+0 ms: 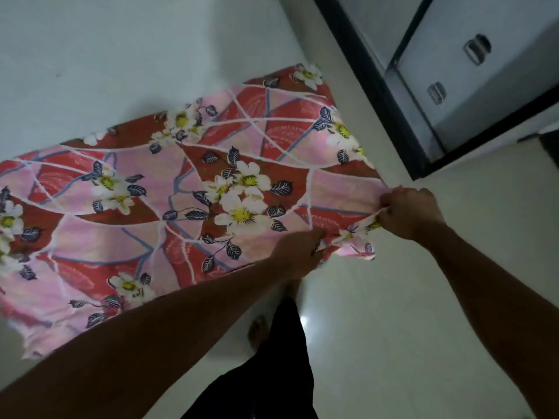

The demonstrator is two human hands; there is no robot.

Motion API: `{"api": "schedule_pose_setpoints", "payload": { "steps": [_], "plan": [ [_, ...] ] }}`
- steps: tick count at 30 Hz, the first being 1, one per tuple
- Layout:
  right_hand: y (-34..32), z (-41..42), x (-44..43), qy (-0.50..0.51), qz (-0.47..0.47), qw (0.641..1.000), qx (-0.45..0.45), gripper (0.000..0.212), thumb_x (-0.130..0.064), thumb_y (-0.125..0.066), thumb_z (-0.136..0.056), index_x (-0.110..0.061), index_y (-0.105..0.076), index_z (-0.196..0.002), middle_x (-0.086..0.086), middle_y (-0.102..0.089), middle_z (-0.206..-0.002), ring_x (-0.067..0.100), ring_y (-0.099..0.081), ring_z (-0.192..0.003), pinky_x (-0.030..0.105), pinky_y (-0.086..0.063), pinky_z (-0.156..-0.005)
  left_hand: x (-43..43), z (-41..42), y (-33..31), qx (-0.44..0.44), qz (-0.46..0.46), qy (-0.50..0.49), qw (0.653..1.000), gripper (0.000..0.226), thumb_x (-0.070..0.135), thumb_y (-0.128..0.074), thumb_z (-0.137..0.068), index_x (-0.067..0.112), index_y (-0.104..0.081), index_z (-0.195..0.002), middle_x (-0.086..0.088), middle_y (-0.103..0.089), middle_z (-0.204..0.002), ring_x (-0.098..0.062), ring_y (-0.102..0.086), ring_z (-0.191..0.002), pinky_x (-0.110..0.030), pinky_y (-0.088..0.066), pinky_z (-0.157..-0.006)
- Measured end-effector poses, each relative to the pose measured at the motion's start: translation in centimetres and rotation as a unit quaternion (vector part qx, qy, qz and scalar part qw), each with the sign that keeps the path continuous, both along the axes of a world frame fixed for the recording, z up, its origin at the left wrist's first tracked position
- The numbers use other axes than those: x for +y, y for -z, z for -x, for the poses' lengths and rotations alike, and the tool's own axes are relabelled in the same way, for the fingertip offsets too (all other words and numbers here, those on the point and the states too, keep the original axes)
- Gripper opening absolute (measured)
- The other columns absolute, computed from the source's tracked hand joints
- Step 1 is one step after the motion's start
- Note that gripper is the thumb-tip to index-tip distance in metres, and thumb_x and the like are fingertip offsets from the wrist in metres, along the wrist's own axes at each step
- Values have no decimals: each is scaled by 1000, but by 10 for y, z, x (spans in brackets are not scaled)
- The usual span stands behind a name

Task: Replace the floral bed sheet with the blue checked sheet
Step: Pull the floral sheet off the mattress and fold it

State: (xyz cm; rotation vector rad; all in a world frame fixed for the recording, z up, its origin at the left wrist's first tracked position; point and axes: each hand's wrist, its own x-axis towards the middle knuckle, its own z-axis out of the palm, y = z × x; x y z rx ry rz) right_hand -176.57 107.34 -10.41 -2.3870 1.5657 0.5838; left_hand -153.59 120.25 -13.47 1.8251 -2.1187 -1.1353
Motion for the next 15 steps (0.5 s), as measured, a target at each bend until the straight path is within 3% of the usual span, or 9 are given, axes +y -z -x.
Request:
{"api": "schedule_pose_setpoints", "payload": {
  "steps": [4,7,10,13,15],
  "plan": [
    [27,31,32,43,35,998,11,26,-40,-49,-82,-25,-68,-94,0,-60,-81,27,-62,-84,35,-41,-86,18,13,17,-16,16,29,999,30,37,-49,-100,18,-57,-123,-9,-69,-106,-29,-66,-94,-31,-50,-76],
    [47,43,41,121,-22,990,69,33,-45,-55,-82,-30,-62,-111,5,-66,-106,29,-61,-99,43,-38,-95,28,9,23,2,-20,51,998,18,25,-54,-96,11,-58,-107,-7,-65,-93,-28,-63,-87,-25,-40,-64],
    [61,35,49,148,-103,978,103,44,-47,-59,-83,-27,-57,-123,3,-62,-122,27,-57,-114,46,-40,-98,34,-5,28,48,-124,53,990,21,29,-61,-94,11,-58,-103,0,-63,-93,-15,-59,-83,-21,-39,-63],
    [64,10,41,275,-85,956,-48,33,-32,-62,-82,-25,-65,-114,3,-66,-118,30,-63,-109,42,-49,-95,22,-19,24,96,-177,24,979,29,40,-65,-92,17,-59,-109,10,-64,-99,-6,-61,-87,-9,-43,-64],
    [60,-11,25,349,-40,920,-172,21,-27,-61,-82,-22,-66,-102,6,-68,-106,33,-65,-99,39,-51,-85,1,-29,14,93,-173,9,980,25,31,-62,-96,13,-59,-113,12,-58,-94,3,-55,-76,-4,-41,-56]
  ]
}}
